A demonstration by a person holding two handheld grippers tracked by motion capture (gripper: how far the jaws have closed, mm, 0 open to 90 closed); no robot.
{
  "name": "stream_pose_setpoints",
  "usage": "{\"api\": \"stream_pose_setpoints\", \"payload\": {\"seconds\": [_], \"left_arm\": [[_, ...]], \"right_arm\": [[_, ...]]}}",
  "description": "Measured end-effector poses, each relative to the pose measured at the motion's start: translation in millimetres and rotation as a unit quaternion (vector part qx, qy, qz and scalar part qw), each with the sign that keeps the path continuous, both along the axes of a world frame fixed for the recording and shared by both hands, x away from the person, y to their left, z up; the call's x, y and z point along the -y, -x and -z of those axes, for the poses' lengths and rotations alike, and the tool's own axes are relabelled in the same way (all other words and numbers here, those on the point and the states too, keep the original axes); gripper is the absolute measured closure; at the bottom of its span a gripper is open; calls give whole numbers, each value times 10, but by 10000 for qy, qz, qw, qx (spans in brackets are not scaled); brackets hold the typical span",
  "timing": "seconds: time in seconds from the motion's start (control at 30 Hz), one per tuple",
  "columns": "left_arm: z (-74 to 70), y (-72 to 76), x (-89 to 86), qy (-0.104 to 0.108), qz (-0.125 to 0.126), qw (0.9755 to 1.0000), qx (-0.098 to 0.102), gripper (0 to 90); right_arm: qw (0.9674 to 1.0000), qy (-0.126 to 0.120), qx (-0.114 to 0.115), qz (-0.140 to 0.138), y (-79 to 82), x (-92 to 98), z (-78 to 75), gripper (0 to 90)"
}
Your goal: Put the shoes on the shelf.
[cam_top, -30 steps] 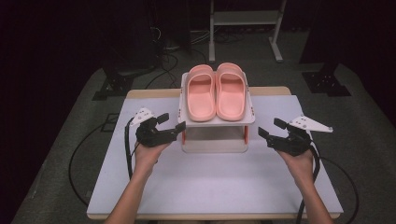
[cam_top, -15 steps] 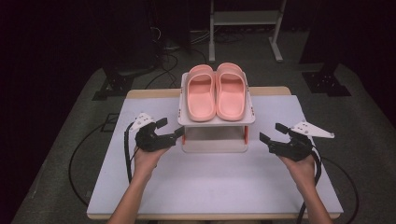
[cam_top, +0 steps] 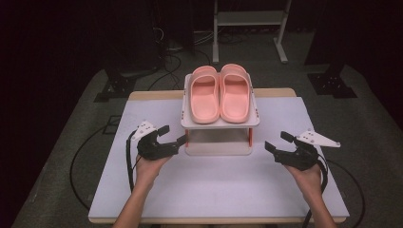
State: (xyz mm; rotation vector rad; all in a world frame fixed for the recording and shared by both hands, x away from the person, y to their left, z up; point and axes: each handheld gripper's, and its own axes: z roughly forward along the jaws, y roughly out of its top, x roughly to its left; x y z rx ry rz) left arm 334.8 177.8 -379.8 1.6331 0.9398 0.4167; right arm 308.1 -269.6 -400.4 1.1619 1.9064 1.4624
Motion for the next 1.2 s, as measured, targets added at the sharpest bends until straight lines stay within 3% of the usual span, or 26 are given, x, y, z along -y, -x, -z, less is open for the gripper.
{"api": "stream_pose_setpoints", "payload": {"seconds": [0.37, 0.8, 1.03, 1.2], "left_arm": [[149, 126, -71, 12, -22, 10000, -12, 140], [294, 223, -144, 83, -122, 9999, -81, 110], [396, 290, -168, 65, -77, 9998, -185, 106], [418, 338, -165, -48, -25, 9998, -200, 96]], "right_arm": [[9998, 47, -173, 31, 102, 61, 169, 208], [9998, 7, -222, 24, 192, 78, 294, 207], [9998, -86, -132, 114, 340, 96, 454, 203], [10000, -13, -48, 36, 407, 84, 470, 202]]}}
